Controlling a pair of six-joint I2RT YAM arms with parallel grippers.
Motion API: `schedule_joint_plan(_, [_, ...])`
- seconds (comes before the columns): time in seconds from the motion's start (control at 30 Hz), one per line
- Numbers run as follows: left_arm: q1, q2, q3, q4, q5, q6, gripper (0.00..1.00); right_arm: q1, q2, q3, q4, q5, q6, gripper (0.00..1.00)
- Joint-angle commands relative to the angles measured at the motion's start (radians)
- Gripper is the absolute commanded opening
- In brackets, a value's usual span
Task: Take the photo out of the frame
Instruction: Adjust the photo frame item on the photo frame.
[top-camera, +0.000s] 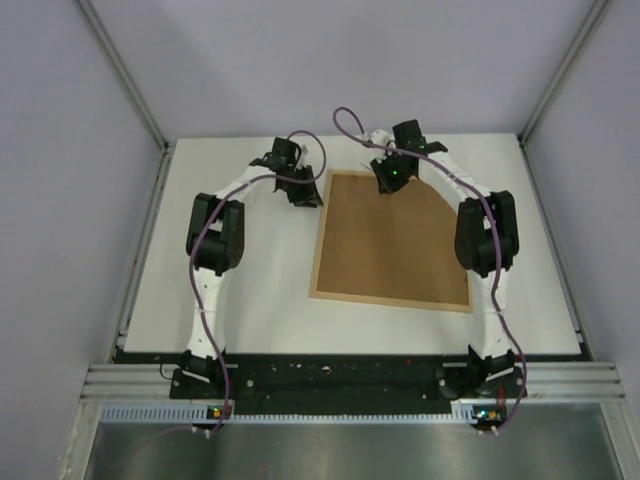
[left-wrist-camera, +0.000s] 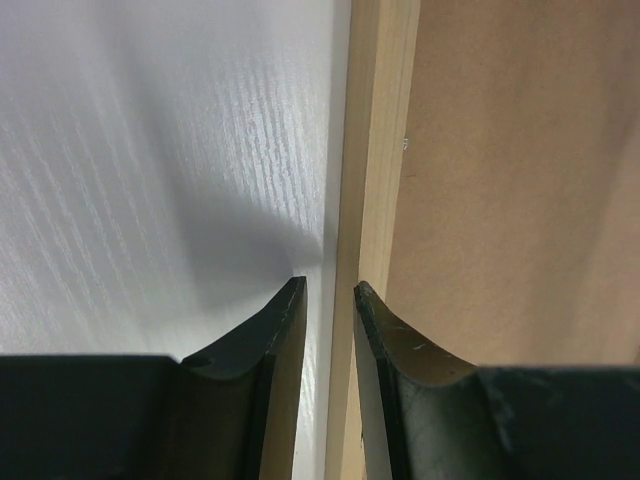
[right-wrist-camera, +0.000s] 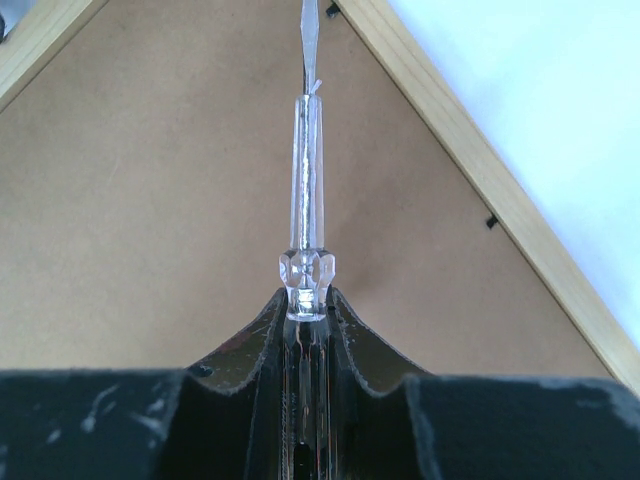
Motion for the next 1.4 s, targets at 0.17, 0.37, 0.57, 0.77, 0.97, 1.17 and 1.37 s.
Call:
schedule_joint_plan(0.17, [-0.003,0.017,0.014,0.055,0.088,-0.016,0.31,0.039,0.079,0.123,-0.059,-0.065,-0.012,0.00])
schedule_joint_plan(0.37, [-0.041,0.033,0.017,0.022,0.072,0.028,0.31,0.078,0.085,0.123,-0.095,-0.035,-0.129,0.00])
schedule_joint_plan(0.57, [-0.087,0.033,-0.008,-0.024,0.033,0.061,0.24,0.090,0.098,0.160,-0.176,-0.015,-0.270,0.00])
schedule_joint_plan(0.77, [-0.110,-0.005,-0.101,-0.017,0.024,0.074,0.20,0.089,0.076,0.126,-0.202,0.043,-0.413,0.00])
schedule_joint_plan(0.97, [-0.124,-0.045,-0.205,0.006,0.033,0.077,0.18,0.084,-0.002,0.017,-0.202,0.035,-0.511,0.00])
schedule_joint_plan(1.17, [-0.150,-0.073,-0.281,0.008,0.022,0.114,0.16,0.063,-0.065,-0.057,-0.222,-0.023,-0.559,0.00])
schedule_joint_plan(1.37, [-0.171,-0.110,-0.353,0.023,0.044,0.137,0.15,0.003,-0.112,-0.066,-0.309,-0.202,-0.586,0.00])
